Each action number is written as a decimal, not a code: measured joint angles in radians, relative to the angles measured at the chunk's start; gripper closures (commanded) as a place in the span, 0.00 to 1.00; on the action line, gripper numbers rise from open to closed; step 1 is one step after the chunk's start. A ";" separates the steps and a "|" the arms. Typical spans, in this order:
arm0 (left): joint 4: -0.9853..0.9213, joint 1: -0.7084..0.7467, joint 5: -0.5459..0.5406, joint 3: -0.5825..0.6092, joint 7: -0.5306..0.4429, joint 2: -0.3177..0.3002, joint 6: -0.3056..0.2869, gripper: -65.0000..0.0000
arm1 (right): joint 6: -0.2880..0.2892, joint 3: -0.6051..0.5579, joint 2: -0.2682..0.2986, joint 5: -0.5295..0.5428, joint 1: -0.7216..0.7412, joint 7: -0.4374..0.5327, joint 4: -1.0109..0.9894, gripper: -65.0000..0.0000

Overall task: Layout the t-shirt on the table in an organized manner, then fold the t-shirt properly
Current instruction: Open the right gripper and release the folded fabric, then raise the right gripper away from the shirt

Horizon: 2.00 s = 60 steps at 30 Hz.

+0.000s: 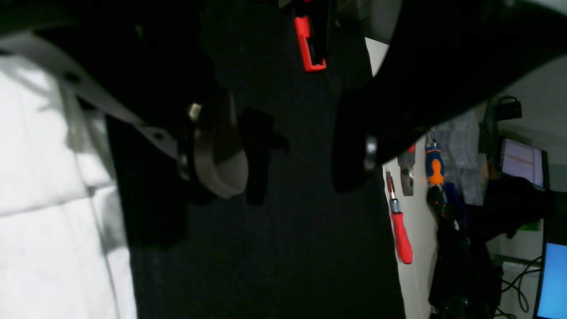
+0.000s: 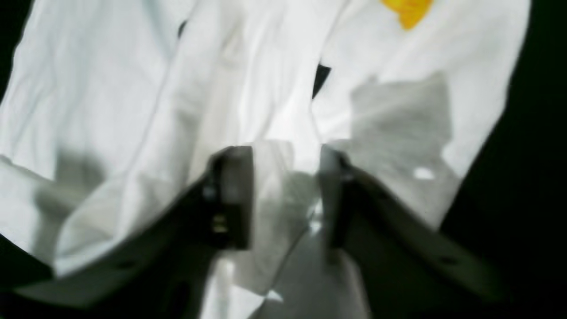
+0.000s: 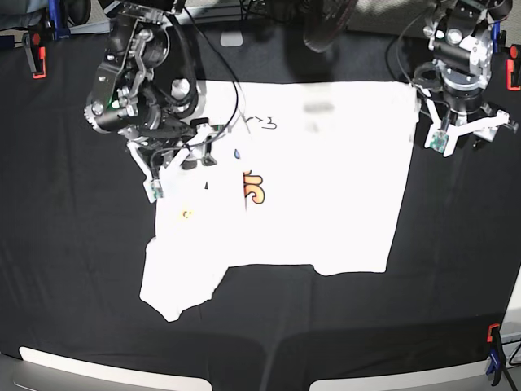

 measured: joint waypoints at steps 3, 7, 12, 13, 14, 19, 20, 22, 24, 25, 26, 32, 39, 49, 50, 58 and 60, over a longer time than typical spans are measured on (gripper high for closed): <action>0.000 0.000 0.000 0.000 -0.033 0.000 0.000 0.51 | 0.000 0.000 0.000 -0.016 -0.005 -0.007 -0.001 1.00; 0.000 0.000 0.000 0.000 -0.047 0.000 0.000 0.51 | 0.020 0.000 0.002 0.003 -0.002 -0.006 -0.001 1.00; 0.000 0.000 0.000 0.000 -0.047 0.000 0.000 0.51 | 0.046 0.000 0.000 0.043 -0.002 -0.018 0.023 1.00; 0.000 0.000 0.000 0.000 -0.048 0.000 0.000 0.51 | 0.046 0.000 0.001 0.038 -0.002 -0.018 0.037 1.00; 0.000 0.000 0.000 0.000 -0.047 0.000 0.000 0.51 | 0.046 0.000 0.001 0.031 -0.002 -0.018 0.047 1.00; 0.000 0.000 0.000 0.000 -0.047 0.000 0.000 0.51 | 0.046 0.000 0.004 0.002 0.003 0.034 0.052 0.61; 0.000 0.000 0.000 0.000 -0.047 0.000 0.000 0.51 | 0.046 0.000 0.003 -0.024 0.003 0.051 0.052 0.56; 0.000 0.000 0.000 0.000 -0.045 0.000 0.000 0.51 | 0.046 0.000 0.005 -0.062 0.003 0.068 0.051 0.54; 0.000 0.000 0.000 0.000 -0.044 0.000 0.000 0.51 | 0.046 0.000 0.020 -0.068 0.000 0.081 0.051 0.54; 0.000 0.000 0.000 0.000 -0.044 0.000 0.000 0.51 | 0.046 0.000 0.026 -0.069 0.000 0.086 0.049 0.54; 0.000 0.000 0.000 0.000 -0.044 0.000 0.000 0.51 | 0.046 0.000 0.037 -0.072 0.001 0.095 0.042 0.54; 0.000 0.000 0.000 0.000 -0.044 0.000 0.000 0.51 | 0.045 0.000 0.053 -0.048 0.003 0.141 -0.106 0.54; 0.000 0.000 0.000 0.000 -0.044 0.000 0.000 0.51 | 0.055 0.000 0.053 0.107 0.021 0.050 -0.131 0.54; 0.000 0.000 0.000 0.000 -0.044 0.000 0.000 0.51 | 0.057 -0.001 0.053 0.123 0.026 0.024 -0.131 1.00; 0.000 0.000 0.000 0.000 -0.044 0.000 0.000 0.51 | 0.057 -0.001 0.053 0.114 0.026 0.024 -0.131 1.00; 0.000 0.000 -0.001 0.000 -0.044 0.000 0.000 0.51 | 0.065 0.055 0.051 -0.009 0.026 0.009 -0.033 1.00; 0.000 0.000 0.000 0.000 -0.043 0.000 0.000 0.51 | 0.065 0.105 0.060 -0.010 0.026 0.004 0.015 1.00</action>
